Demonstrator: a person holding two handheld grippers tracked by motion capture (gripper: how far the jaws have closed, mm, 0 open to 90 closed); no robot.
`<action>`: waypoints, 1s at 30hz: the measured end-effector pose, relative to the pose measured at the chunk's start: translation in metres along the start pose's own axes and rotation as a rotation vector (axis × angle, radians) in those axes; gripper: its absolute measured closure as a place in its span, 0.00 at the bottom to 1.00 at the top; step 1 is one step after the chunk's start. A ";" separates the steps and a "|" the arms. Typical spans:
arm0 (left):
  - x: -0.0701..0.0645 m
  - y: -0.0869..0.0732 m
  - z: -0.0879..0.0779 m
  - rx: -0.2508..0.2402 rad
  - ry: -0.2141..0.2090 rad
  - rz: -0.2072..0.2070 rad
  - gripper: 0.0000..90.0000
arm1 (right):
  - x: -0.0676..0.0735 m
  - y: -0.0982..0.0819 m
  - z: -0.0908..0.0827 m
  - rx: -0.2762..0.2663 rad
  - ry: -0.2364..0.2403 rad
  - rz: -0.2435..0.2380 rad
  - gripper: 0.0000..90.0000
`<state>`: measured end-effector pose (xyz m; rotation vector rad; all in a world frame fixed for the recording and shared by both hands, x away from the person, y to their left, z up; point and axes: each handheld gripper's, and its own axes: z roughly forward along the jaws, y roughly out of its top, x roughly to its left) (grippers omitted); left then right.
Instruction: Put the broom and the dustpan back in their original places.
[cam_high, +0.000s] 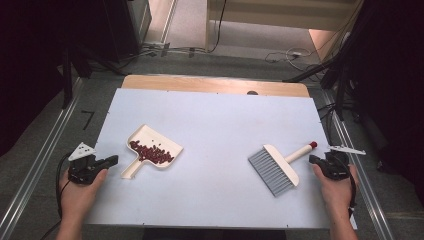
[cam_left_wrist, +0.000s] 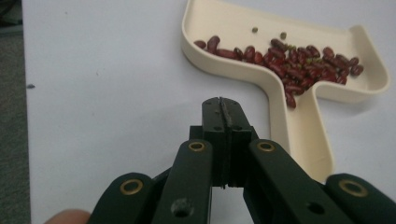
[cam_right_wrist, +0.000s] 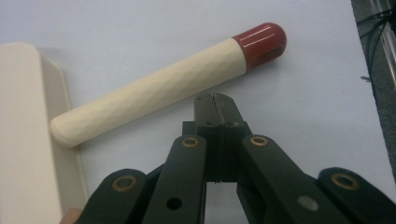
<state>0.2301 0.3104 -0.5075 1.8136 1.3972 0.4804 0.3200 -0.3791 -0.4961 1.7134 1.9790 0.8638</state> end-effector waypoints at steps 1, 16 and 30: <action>0.000 -0.001 0.001 0.010 -0.007 0.001 1.00 | -0.001 0.002 0.002 0.005 -0.009 0.002 0.98; -0.023 -0.002 0.020 0.081 -0.096 0.068 1.00 | -0.003 0.031 0.034 0.055 -0.019 0.005 0.98; -0.043 0.000 0.028 0.096 -0.158 0.136 1.00 | 0.014 0.059 0.059 0.083 0.064 -0.069 0.98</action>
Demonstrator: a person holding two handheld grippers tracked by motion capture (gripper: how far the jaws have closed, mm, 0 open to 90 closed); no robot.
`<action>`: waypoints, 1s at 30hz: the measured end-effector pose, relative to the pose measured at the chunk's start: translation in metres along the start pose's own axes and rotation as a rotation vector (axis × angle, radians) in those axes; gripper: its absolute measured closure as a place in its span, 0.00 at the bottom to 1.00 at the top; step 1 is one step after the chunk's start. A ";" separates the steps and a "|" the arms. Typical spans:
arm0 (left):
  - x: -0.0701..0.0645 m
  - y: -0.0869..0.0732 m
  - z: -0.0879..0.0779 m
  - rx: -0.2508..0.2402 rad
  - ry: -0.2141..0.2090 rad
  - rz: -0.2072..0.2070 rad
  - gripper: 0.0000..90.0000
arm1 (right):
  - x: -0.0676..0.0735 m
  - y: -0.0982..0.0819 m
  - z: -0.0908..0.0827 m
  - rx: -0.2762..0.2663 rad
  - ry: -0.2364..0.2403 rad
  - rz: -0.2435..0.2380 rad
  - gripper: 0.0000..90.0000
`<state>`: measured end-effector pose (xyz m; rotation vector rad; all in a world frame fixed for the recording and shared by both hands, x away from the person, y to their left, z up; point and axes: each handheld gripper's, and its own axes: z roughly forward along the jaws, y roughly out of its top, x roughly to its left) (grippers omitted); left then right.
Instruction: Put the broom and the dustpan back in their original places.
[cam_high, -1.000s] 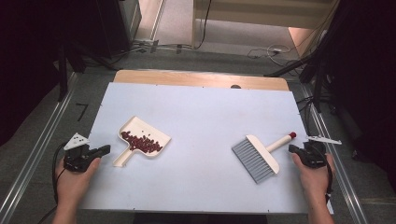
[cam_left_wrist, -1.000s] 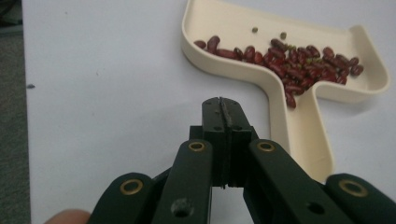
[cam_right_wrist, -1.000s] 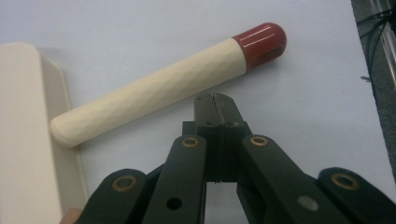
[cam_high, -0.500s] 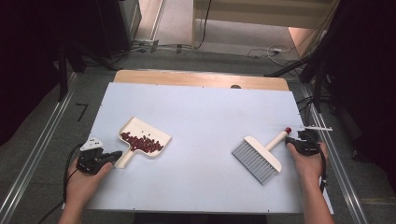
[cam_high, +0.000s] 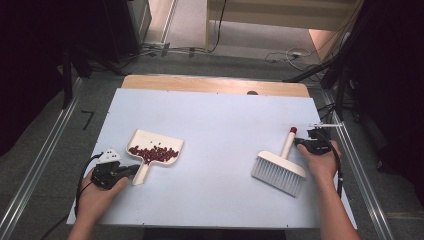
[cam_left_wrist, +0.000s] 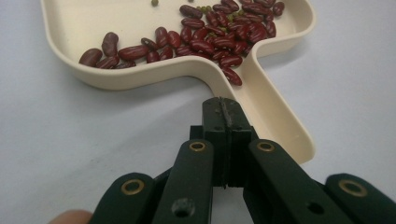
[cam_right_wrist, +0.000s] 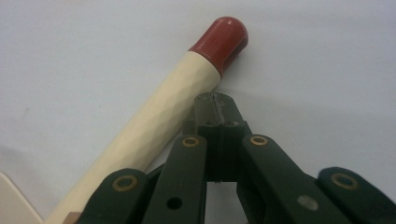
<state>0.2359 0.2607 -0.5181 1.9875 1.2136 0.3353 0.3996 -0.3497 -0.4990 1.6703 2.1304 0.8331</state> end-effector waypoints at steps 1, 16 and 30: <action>-0.001 0.000 0.001 0.000 -0.002 0.004 1.00 | 0.002 0.002 0.001 0.004 -0.002 -0.009 0.98; -0.011 0.004 0.006 0.004 -0.028 0.030 1.00 | 0.030 0.017 0.014 0.033 0.013 -0.095 0.98; -0.012 0.005 0.008 0.000 -0.038 0.034 1.00 | 0.038 0.018 0.016 0.029 0.019 -0.106 0.98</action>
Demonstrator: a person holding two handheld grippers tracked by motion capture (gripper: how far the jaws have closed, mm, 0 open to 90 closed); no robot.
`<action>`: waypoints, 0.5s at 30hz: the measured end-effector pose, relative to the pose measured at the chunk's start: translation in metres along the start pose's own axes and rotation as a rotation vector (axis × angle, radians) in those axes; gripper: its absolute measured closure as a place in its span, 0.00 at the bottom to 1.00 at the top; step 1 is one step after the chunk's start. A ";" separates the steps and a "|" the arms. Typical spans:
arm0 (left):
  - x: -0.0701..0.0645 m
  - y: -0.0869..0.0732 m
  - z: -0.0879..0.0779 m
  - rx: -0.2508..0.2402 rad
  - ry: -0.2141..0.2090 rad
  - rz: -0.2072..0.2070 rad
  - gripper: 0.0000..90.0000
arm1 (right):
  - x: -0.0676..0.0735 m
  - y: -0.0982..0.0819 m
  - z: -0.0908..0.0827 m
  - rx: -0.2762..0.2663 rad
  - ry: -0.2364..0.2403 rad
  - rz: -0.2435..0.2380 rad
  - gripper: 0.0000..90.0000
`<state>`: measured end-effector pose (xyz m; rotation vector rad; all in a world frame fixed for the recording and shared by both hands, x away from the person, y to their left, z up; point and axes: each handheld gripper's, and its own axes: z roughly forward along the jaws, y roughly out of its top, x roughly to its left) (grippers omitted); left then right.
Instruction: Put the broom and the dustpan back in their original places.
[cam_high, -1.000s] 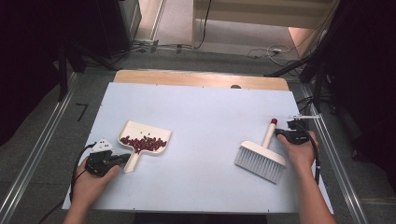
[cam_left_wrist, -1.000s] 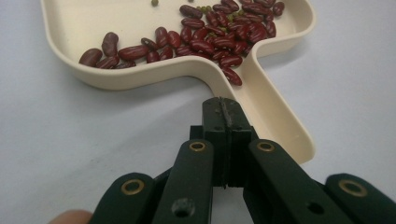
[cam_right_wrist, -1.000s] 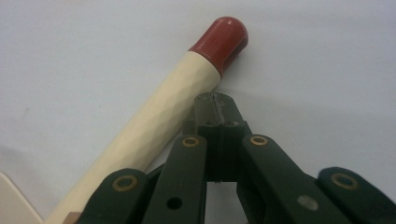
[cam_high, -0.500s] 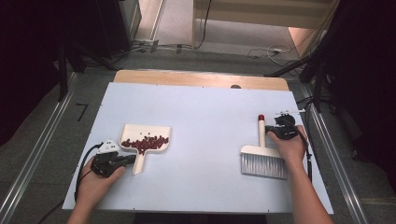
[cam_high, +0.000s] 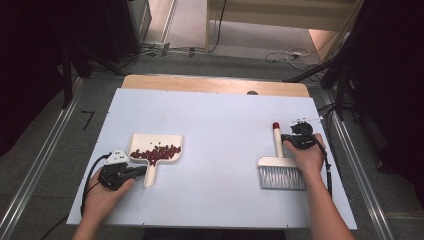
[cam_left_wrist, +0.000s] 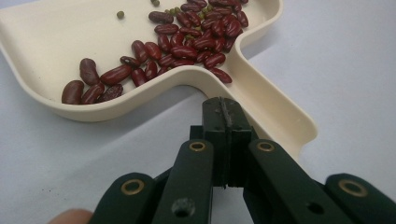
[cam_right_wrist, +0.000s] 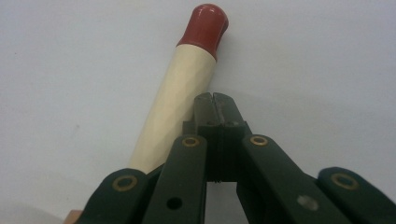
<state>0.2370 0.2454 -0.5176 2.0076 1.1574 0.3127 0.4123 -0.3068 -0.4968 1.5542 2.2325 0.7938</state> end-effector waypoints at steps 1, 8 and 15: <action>0.000 0.000 0.000 -0.002 -0.001 -0.001 1.00 | 0.000 0.000 0.000 0.001 0.002 0.000 0.98; 0.002 0.001 -0.008 -0.058 -0.019 -0.007 0.99 | -0.001 -0.001 -0.008 -0.034 -0.029 0.011 0.98; 0.003 0.002 -0.015 -0.108 -0.026 0.006 0.79 | 0.004 -0.005 -0.026 -0.096 0.025 -0.002 0.64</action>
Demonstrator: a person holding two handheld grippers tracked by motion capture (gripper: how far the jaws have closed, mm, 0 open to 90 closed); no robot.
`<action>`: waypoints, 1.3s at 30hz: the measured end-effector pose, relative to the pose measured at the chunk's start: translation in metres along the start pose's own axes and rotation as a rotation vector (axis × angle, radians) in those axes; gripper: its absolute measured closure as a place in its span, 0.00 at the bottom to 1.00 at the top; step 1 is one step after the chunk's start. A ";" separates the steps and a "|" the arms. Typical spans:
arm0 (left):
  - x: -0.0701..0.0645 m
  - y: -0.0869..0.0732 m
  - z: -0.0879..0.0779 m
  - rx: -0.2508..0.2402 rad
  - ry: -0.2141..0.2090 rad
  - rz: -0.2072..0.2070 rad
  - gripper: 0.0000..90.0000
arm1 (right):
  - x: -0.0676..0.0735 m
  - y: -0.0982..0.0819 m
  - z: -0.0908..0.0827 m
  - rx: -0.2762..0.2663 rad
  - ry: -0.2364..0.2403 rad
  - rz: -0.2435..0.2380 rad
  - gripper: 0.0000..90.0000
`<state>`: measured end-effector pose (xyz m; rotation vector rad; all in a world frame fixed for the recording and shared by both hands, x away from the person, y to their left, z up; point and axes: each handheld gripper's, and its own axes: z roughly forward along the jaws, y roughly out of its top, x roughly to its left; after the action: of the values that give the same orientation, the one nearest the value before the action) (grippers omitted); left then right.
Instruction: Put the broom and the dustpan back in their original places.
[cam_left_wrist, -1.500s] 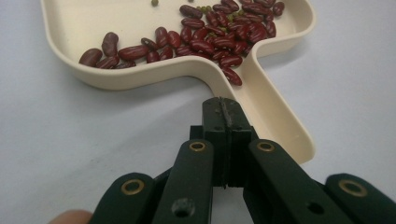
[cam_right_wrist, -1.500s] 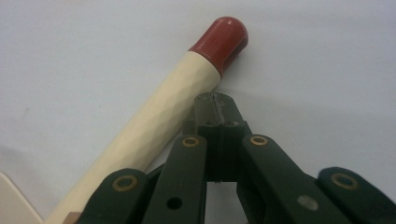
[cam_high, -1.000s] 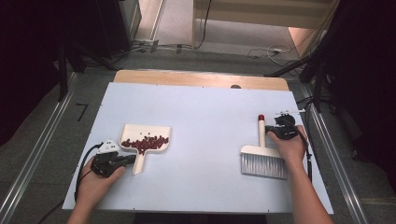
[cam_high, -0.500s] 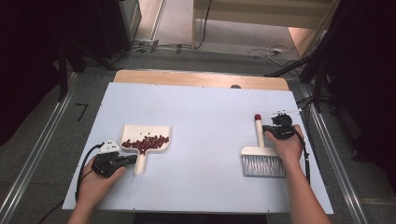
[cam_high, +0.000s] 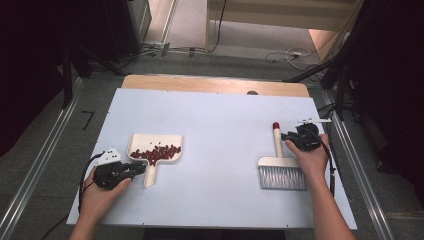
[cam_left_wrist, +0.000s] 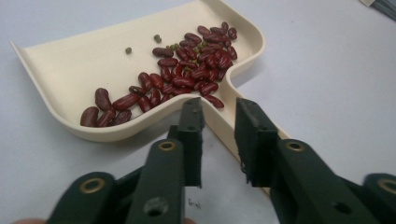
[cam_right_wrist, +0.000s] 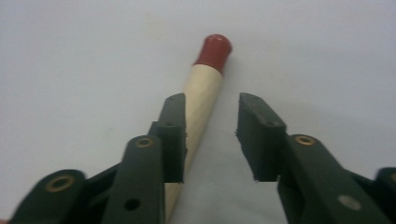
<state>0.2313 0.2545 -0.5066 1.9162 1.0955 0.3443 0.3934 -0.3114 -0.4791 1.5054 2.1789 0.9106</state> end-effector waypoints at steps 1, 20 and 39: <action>0.000 0.000 -0.001 -0.006 0.000 0.003 0.76 | 0.001 -0.001 -0.003 -0.014 0.016 -0.007 0.60; -0.007 0.006 -0.006 -0.104 0.008 0.002 0.11 | 0.029 -0.036 -0.053 -0.189 0.222 -0.076 0.00; -0.002 -0.006 -0.008 -0.174 -0.028 -0.002 0.00 | 0.021 -0.095 -0.082 -0.331 0.255 -0.056 0.00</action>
<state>0.2219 0.2592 -0.5064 1.7609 1.0148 0.3977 0.2695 -0.3394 -0.4805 1.2201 2.0898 1.4294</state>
